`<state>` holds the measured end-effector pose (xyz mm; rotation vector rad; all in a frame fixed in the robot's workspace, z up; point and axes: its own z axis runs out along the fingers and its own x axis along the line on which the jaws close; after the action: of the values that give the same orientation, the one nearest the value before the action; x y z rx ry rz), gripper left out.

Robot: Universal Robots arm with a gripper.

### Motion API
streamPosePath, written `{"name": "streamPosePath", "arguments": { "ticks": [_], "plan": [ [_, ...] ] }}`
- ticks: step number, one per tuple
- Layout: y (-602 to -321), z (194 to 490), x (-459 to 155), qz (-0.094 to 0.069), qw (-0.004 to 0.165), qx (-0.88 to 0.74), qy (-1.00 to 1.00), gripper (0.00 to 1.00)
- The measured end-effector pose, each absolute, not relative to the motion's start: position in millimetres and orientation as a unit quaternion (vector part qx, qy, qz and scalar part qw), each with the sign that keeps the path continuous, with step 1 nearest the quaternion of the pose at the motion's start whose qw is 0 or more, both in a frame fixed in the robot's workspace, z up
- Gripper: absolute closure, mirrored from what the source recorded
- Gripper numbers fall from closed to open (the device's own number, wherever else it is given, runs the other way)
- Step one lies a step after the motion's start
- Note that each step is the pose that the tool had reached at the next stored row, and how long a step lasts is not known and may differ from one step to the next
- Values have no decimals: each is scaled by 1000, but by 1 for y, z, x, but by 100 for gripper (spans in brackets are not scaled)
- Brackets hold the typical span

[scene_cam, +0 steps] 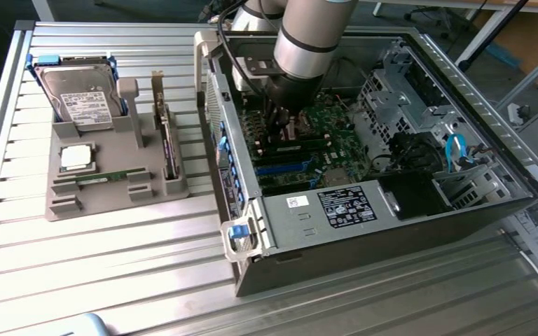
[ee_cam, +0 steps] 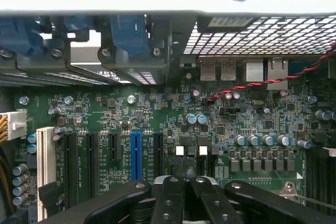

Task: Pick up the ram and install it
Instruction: 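Press down the ram until it locks into place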

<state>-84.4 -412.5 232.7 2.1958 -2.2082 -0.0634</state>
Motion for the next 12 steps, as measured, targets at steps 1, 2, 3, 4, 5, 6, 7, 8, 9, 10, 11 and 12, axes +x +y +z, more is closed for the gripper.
{"name": "streamPosePath", "arguments": {
  "ticks": [1, 2, 3, 4, 5, 6, 7, 8, 9, 10, 11, 12],
  "plan": [
    [-412, 233, -84, -20, 13, 705, -709, 89],
    [-412, 232, -84, -20, 13, 705, -709, 89],
    [-412, 232, -84, -20, 13, 705, -709, 89],
    [-412, 232, -84, -20, 13, 705, -709, 89],
    [-412, 232, -84, -20, 13, 705, -709, 89],
    [-412, 232, -84, -20, 13, 705, -709, 89],
    [-412, 232, -84, -20, 13, 705, -709, 89],
    [-412, 232, -84, -20, 13, 705, -709, 89],
    [-412, 231, -84, -20, 13, 705, -709, 89],
    [-412, 231, -84, -20, 13, 705, -709, 89],
    [-413, 231, -84, -20, 13, 705, -709, 89],
    [-413, 231, -84, -20, 13, 705, -709, 89]
  ]
}}
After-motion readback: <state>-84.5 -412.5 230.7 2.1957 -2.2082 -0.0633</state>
